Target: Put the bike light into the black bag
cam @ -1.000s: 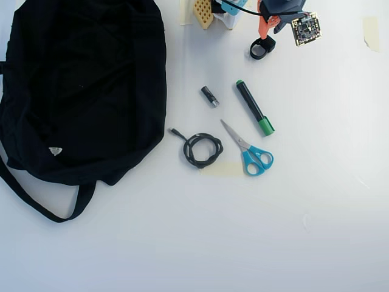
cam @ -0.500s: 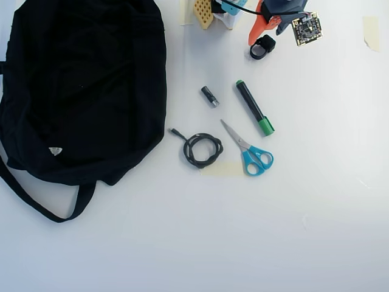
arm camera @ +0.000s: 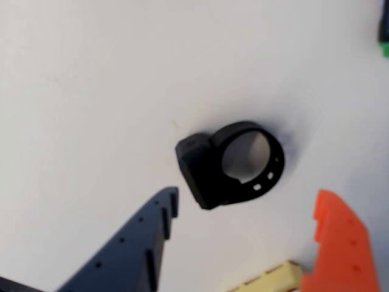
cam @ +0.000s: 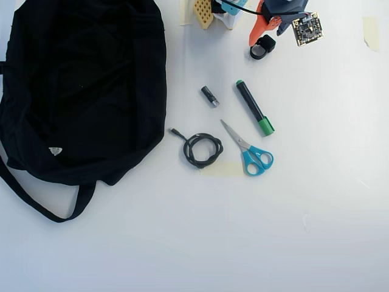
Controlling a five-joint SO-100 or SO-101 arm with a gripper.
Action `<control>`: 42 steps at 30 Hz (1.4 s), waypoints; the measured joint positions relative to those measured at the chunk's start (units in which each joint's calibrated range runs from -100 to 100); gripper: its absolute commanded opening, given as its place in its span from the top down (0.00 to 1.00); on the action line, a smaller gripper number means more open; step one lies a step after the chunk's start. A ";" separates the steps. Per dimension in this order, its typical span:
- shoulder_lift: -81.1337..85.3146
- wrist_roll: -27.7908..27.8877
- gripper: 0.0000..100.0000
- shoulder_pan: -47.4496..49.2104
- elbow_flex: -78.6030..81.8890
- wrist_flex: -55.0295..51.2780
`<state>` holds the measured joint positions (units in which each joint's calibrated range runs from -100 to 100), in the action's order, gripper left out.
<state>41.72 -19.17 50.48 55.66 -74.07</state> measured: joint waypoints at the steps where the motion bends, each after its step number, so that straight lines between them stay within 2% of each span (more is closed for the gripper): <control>1: 0.00 0.00 0.71 0.00 0.00 0.00; 42: -0.08 -1.51 0.71 1.69 2.20 4.38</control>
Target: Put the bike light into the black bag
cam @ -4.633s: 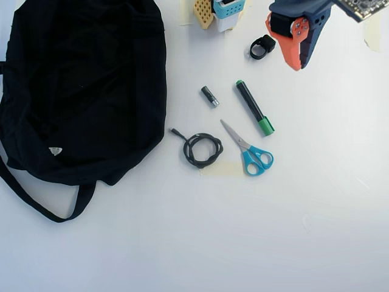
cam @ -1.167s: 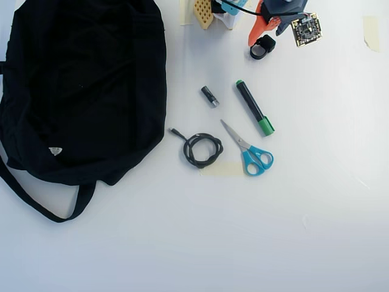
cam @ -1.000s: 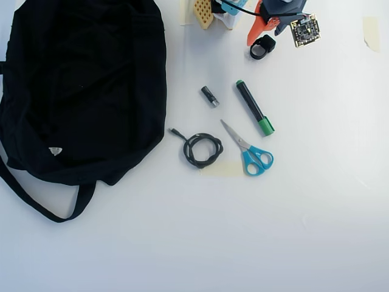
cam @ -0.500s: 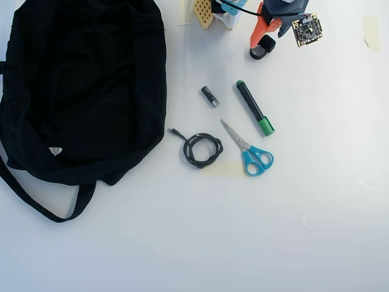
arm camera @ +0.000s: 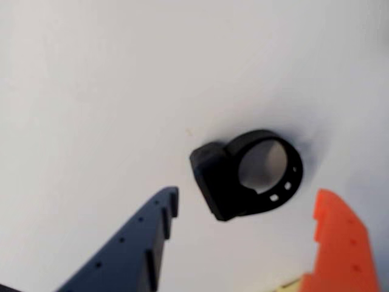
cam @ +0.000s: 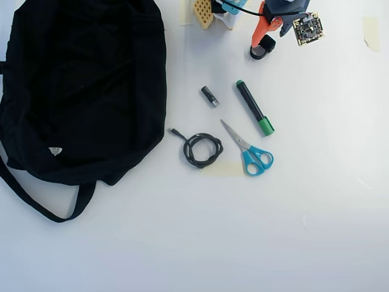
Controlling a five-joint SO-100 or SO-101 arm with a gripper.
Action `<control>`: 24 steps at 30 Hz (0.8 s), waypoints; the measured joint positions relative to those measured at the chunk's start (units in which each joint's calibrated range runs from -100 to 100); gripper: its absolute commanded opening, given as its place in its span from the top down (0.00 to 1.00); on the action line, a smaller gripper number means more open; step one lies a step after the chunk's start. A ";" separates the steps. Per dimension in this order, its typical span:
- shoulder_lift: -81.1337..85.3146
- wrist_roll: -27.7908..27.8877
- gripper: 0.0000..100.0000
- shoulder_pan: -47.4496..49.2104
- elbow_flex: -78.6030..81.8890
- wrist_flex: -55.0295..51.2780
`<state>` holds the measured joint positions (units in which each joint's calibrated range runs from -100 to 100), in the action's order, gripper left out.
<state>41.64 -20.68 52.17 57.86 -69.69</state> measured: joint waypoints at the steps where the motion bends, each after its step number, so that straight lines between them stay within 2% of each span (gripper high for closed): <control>1: 0.00 0.00 0.71 0.00 0.00 0.00; 9: 0.00 0.05 0.71 -1.98 3.30 0.00; 24: 0.00 3.52 0.71 -7.05 3.30 0.00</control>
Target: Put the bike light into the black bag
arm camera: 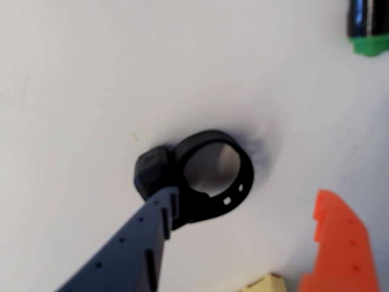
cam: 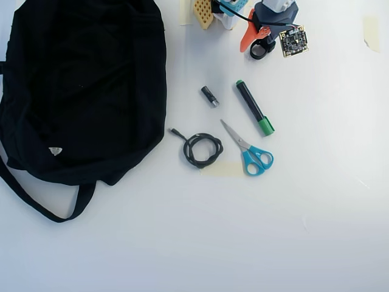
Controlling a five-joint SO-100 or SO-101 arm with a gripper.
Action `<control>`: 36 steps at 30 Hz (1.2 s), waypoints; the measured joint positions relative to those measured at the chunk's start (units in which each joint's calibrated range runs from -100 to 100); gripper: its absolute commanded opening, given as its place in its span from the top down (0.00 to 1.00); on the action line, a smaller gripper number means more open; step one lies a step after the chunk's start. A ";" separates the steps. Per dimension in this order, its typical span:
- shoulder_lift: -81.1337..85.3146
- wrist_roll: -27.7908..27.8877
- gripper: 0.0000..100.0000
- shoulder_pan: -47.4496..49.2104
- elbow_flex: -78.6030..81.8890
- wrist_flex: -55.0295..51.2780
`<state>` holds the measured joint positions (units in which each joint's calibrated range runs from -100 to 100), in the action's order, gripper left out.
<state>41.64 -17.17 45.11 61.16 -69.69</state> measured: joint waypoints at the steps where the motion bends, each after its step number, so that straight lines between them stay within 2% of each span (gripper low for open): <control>1: 0.00 0.05 0.71 0.00 0.00 0.00; 19: 0.00 2.10 0.71 -3.16 1.10 0.17; 36: 0.00 2.10 0.71 -3.82 8.81 10.73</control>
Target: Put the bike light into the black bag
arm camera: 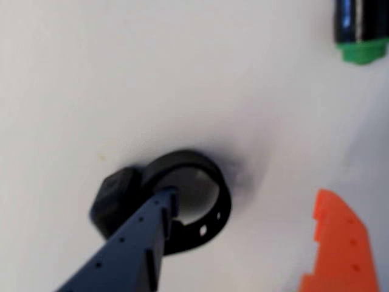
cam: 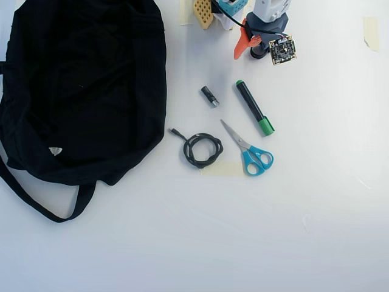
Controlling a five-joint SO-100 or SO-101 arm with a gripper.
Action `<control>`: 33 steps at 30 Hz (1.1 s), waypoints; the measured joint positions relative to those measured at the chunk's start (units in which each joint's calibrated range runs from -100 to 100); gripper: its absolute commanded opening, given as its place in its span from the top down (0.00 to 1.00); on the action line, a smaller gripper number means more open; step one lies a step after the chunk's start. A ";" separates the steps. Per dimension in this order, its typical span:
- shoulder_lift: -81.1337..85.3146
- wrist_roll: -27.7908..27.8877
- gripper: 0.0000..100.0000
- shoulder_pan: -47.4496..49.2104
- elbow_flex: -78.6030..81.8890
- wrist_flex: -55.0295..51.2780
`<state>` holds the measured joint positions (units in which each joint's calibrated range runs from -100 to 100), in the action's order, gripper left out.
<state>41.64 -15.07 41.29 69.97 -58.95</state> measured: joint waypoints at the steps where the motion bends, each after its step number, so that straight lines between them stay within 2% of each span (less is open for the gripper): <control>1: 0.00 0.00 0.71 0.00 0.79 1.29; 6: 0.00 0.00 0.72 0.00 4.32 7.04; 11: 0.00 -0.10 0.72 -0.07 4.72 7.90; 13: 0.25 0.05 0.77 0.00 5.19 8.16; 17: 0.91 -0.15 0.98 -0.66 5.19 8.24; 18: 0.91 -0.15 0.98 -0.51 5.19 8.24; 33: 0.33 -0.34 0.98 -0.29 4.48 8.24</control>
<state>41.97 -15.41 41.00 74.45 -50.71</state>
